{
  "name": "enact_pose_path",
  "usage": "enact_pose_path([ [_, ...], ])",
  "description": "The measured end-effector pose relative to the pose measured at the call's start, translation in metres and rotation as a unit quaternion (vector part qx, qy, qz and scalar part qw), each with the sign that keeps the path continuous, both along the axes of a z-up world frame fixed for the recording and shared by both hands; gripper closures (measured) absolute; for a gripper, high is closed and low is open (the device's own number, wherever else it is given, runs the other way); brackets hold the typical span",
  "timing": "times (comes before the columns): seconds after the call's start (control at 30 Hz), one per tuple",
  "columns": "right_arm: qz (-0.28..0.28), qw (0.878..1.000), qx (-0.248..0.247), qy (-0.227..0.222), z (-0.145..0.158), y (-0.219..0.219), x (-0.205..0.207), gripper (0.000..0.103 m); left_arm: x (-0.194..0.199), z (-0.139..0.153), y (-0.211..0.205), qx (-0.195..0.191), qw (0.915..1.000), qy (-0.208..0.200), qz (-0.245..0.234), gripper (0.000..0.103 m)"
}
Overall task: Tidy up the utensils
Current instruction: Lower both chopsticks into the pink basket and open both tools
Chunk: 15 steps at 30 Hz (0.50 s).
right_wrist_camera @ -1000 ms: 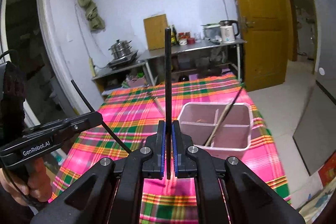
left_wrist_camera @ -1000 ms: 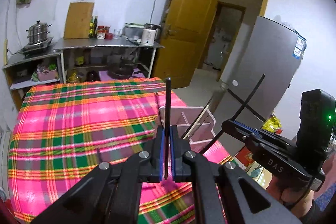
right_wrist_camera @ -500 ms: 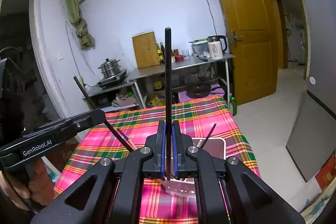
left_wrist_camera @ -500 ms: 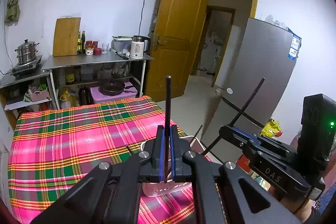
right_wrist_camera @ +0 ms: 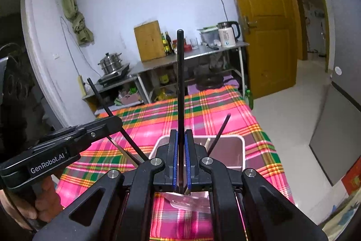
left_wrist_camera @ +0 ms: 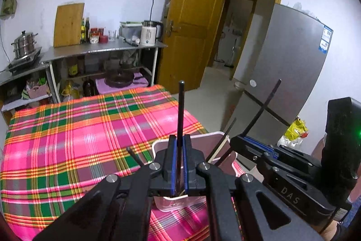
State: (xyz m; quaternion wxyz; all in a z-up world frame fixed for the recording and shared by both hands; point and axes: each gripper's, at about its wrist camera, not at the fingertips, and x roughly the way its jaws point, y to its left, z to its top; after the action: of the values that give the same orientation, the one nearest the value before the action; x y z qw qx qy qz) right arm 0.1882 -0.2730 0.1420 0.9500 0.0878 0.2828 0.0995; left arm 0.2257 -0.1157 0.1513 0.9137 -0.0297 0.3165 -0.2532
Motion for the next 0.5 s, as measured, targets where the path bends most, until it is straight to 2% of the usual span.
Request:
enact_pose_path([
  [0.27, 0.003, 0.999, -0.002, 0.042, -0.031, 0.001, 0.011, 0.097, 0.006, -0.029, 0.001, 0.007, 0.9994, 0.035, 0.002, 0.097],
  [0.33, 0.005, 0.999, 0.002, 0.051, -0.036, 0.0, 0.012, 0.097, 0.005, -0.032, 0.001, 0.007, 0.9992, 0.039, 0.0, 0.093],
  [0.4, 0.006, 0.999, 0.002, 0.054, -0.037, -0.002, 0.011, 0.097, 0.002, -0.031, 0.002, 0.005, 0.9993, 0.038, -0.004, 0.084],
  [0.5, 0.002, 0.999, -0.002, 0.043, -0.031, -0.003, 0.006, 0.093, -0.005, -0.024, 0.005, 0.002, 0.9997, 0.026, -0.004, 0.081],
])
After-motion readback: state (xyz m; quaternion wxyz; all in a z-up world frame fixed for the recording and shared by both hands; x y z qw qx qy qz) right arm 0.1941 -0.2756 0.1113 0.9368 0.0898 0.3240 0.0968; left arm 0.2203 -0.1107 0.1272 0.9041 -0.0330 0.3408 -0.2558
